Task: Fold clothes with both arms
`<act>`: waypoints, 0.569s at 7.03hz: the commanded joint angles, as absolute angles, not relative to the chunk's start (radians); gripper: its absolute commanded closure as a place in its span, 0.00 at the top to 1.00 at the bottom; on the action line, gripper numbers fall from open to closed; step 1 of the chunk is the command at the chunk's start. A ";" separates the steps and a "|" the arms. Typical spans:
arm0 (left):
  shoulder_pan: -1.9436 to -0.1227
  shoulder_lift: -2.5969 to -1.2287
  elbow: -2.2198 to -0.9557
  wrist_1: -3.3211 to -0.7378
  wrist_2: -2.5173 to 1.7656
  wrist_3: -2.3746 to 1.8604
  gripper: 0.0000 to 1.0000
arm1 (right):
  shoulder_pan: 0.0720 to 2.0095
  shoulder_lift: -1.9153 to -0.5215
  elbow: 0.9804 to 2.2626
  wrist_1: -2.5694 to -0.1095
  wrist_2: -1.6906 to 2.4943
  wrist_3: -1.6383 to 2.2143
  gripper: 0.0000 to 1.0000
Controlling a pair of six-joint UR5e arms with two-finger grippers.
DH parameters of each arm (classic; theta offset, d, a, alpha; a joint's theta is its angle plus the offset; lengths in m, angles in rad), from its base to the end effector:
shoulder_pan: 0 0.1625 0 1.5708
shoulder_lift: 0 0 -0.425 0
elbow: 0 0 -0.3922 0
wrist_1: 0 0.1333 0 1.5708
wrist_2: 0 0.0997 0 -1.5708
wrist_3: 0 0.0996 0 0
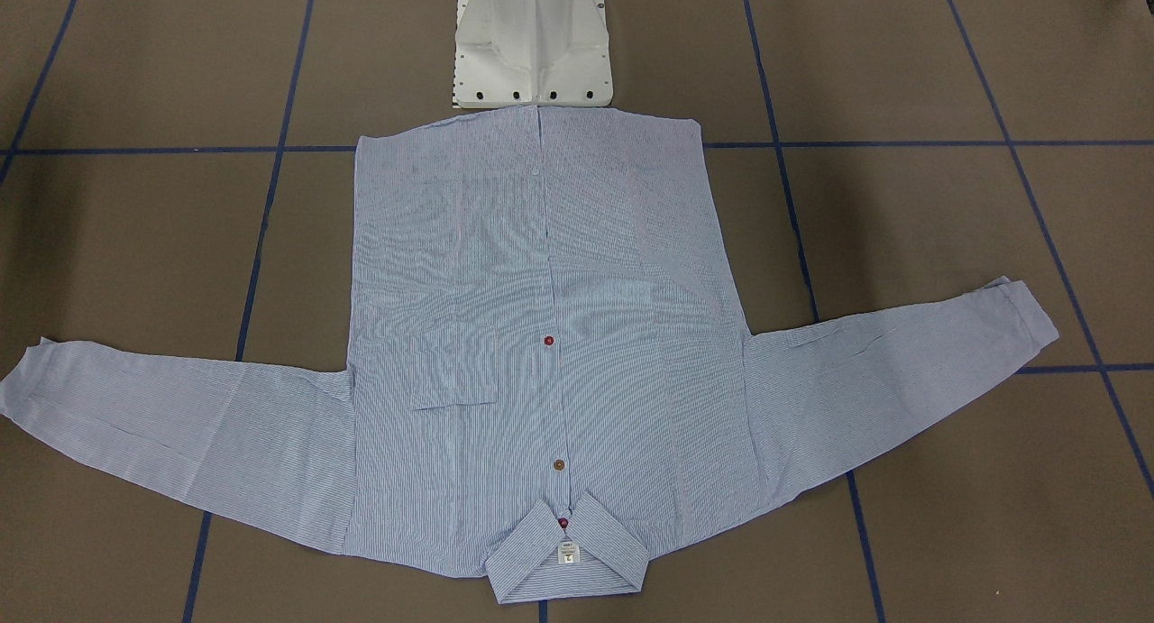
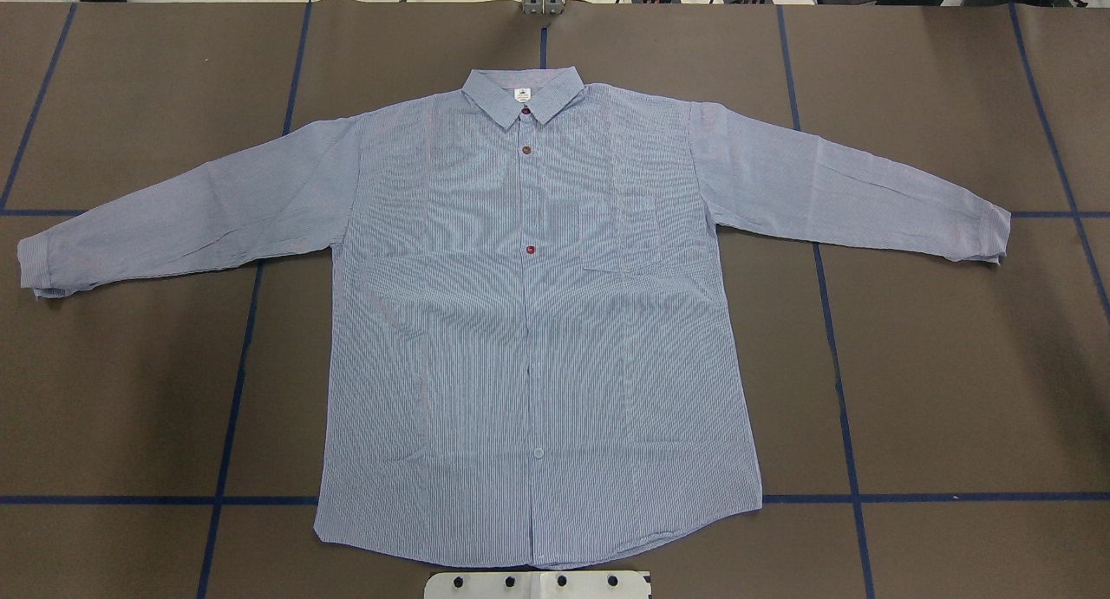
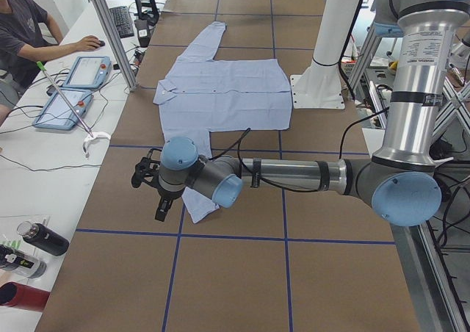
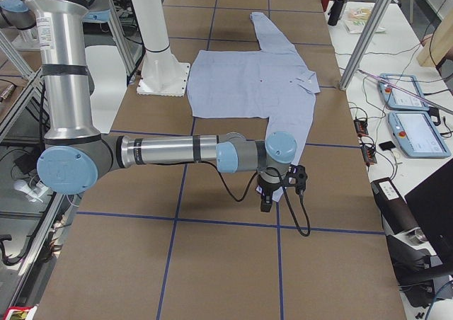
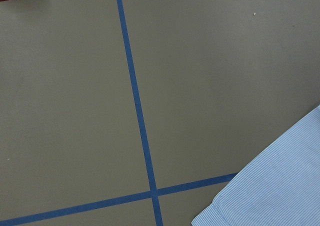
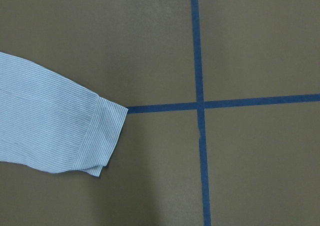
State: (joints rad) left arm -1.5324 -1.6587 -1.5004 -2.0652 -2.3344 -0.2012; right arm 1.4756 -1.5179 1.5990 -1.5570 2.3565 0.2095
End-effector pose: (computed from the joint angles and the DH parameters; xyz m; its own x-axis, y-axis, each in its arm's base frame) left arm -0.0432 -0.5537 0.5929 0.7012 0.1847 -0.6886 0.1089 0.9268 0.3595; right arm 0.0132 -0.5229 0.6158 0.7018 0.0751 0.7084 -0.0525 0.9972 -0.0538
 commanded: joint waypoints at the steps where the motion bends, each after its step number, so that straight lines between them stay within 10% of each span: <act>1: -1.535 -1.604 -1.587 -2.060 -2.339 -0.199 1.00 | 1.474 -1.513 1.601 -1.557 2.353 0.209 1.00; 4: -1.532 -1.580 -1.591 -2.072 -2.335 -0.202 1.00 | 1.473 -1.506 1.592 -1.521 2.355 0.210 1.00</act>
